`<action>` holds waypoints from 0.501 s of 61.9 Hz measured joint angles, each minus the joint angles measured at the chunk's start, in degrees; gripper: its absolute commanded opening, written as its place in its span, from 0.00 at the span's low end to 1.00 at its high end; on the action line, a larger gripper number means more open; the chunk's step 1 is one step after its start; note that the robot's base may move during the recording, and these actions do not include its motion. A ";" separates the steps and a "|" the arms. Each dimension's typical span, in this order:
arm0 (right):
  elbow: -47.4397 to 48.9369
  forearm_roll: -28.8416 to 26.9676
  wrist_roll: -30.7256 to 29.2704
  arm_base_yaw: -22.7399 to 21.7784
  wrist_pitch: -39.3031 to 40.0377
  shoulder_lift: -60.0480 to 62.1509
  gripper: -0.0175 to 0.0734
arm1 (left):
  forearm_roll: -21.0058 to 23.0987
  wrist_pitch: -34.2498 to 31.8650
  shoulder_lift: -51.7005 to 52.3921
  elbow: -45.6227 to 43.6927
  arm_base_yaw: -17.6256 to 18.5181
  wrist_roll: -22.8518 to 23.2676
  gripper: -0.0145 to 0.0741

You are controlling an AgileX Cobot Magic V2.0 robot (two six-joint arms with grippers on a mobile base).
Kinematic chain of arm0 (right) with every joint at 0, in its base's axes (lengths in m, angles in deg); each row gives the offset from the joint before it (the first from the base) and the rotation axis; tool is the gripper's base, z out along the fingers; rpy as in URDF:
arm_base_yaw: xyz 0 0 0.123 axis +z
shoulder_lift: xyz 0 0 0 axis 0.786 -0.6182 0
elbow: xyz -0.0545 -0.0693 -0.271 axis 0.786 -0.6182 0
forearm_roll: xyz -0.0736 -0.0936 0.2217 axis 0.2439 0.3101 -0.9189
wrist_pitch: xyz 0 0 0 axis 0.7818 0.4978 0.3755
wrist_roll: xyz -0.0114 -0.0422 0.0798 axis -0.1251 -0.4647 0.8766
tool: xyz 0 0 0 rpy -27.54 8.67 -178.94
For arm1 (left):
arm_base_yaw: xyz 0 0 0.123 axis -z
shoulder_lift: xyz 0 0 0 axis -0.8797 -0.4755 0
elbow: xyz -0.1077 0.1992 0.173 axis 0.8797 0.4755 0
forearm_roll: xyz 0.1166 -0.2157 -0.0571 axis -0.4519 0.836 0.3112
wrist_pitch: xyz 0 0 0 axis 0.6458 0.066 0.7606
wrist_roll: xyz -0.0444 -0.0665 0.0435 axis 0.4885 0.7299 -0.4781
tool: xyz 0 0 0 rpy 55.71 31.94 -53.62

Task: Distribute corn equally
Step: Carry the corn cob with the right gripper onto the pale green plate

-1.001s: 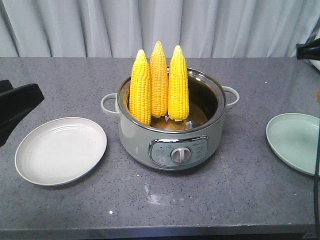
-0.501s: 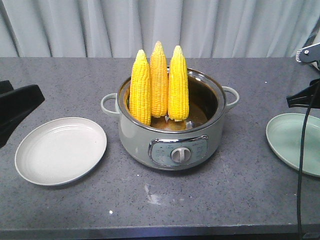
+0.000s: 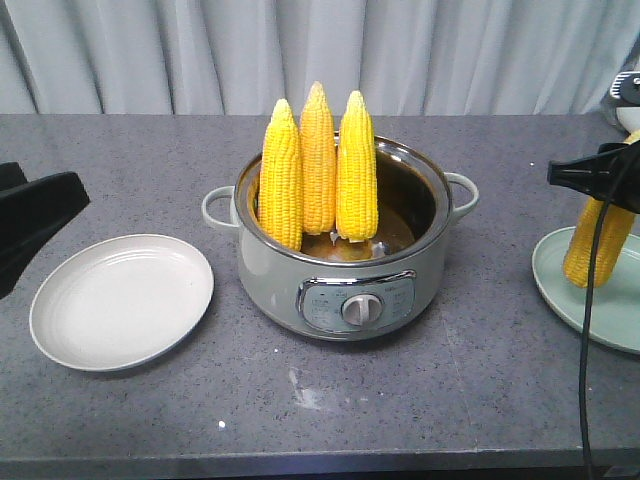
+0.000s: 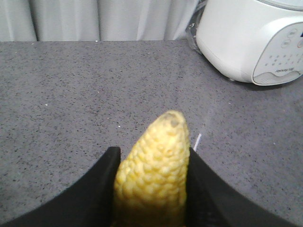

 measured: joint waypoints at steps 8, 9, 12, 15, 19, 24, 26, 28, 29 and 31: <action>-1.78 0.07 3.42 -3.24 -4.14 0.00 0.19 | 0.00 0.05 0.00 0.00 0.00 0.00 0.83; -2.19 0.13 4.06 -3.74 -5.16 0.00 0.19 | 0.00 0.05 0.00 0.00 0.00 0.00 0.83; -3.30 0.25 5.52 -5.04 -7.64 0.00 0.19 | 0.00 0.05 0.00 0.00 0.00 0.00 0.83; -4.43 0.25 6.45 -5.87 -9.73 0.00 0.20 | 0.00 0.05 0.00 0.00 0.00 0.01 0.83; -5.50 0.58 7.03 -6.87 -11.48 0.00 0.22 | 0.00 0.06 0.00 0.00 0.00 0.06 0.83; -5.87 0.75 7.26 -8.36 -12.91 0.31 0.26 | -0.05 0.11 0.00 0.00 0.00 0.06 0.83; -5.95 0.75 7.31 -8.91 -13.30 0.33 0.29 | -0.05 0.11 0.00 0.00 0.00 0.06 0.83; -5.95 0.75 7.38 -9.43 -13.98 0.33 0.32 | -0.05 0.11 0.00 0.00 0.00 0.06 0.83; -5.95 0.75 7.38 -9.63 -14.30 0.33 0.33 | -0.05 0.11 0.00 0.00 0.00 0.06 0.83; -6.00 0.77 7.38 -10.12 -15.21 0.33 0.36 | -0.05 0.11 0.00 0.00 0.00 0.06 0.83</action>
